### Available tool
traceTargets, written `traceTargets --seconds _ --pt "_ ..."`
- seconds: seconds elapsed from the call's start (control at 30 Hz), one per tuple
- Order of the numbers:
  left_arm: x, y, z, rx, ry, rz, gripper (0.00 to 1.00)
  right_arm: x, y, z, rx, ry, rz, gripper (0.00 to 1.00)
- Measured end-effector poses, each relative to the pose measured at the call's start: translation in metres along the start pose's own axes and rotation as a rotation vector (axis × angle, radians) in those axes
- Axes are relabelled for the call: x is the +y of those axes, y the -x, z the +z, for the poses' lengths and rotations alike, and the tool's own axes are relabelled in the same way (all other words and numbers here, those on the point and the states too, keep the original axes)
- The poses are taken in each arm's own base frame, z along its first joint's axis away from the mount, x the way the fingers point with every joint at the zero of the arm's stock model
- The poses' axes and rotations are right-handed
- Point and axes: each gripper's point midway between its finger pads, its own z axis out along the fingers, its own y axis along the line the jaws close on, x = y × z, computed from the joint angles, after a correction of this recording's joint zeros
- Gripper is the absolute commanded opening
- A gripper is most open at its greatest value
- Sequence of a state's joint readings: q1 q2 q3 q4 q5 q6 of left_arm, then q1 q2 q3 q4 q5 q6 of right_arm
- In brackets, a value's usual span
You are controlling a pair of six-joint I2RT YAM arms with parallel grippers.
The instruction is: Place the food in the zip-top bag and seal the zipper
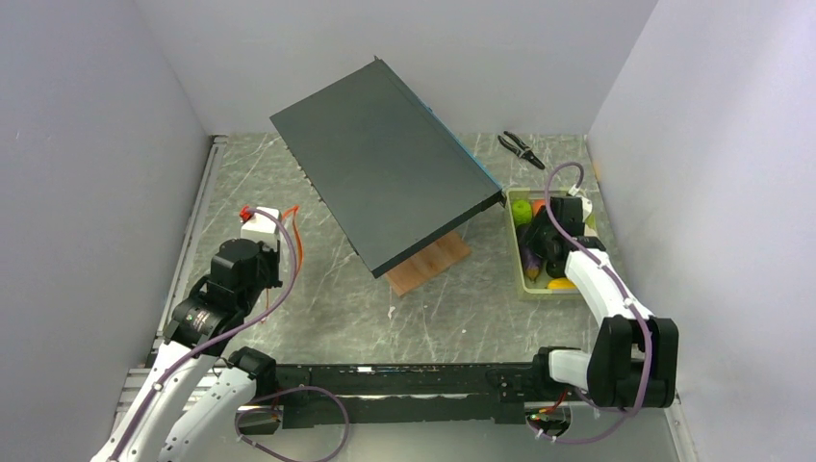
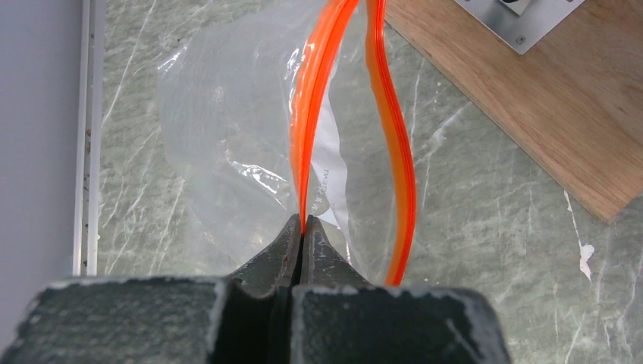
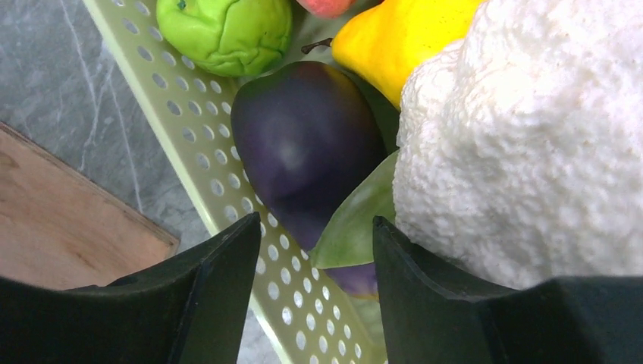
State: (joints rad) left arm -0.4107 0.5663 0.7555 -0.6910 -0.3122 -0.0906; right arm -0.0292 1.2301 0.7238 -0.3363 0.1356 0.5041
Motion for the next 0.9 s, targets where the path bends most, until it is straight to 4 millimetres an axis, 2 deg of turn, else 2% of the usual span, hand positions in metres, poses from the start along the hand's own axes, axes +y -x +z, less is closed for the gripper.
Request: traceTargets --seconds 0.1,0.2,0.3,0.37,0.47,0.53,0.63,0.77,0.9 --pt "0.000 0.000 0.000 -0.002 0.002 0.000 0.00 0.003 0.003 -0.010 -0.015 0.019 -0.001 0.66" --pt "0.001 0.000 0.000 -0.003 0.006 -0.001 0.00 0.008 0.013 -0.027 -0.067 0.054 -0.001 0.68" --pt "0.001 0.000 0.000 -0.003 0.007 -0.001 0.00 0.016 0.030 -0.042 -0.126 0.087 0.007 0.67" --pt "0.001 0.000 0.000 -0.002 0.008 -0.001 0.00 0.022 0.042 -0.045 -0.148 0.098 0.010 0.69" --pt "0.002 0.000 0.000 -0.002 0.008 -0.001 0.00 0.028 0.053 -0.037 -0.140 0.093 0.004 0.69" --pt "0.002 0.000 0.000 -0.003 0.009 -0.001 0.00 0.033 0.056 -0.023 -0.109 0.078 -0.011 0.69" --pt "0.002 0.001 -0.001 -0.008 0.009 -0.003 0.00 0.033 0.048 0.001 -0.044 0.050 -0.043 0.64" --pt "0.002 0.001 -0.001 -0.006 0.008 -0.003 0.00 0.022 0.029 0.029 0.056 -0.023 -0.092 0.61" --pt "0.002 0.001 -0.001 -0.007 0.008 -0.002 0.00 0.015 0.026 0.033 0.077 -0.061 -0.109 0.64"
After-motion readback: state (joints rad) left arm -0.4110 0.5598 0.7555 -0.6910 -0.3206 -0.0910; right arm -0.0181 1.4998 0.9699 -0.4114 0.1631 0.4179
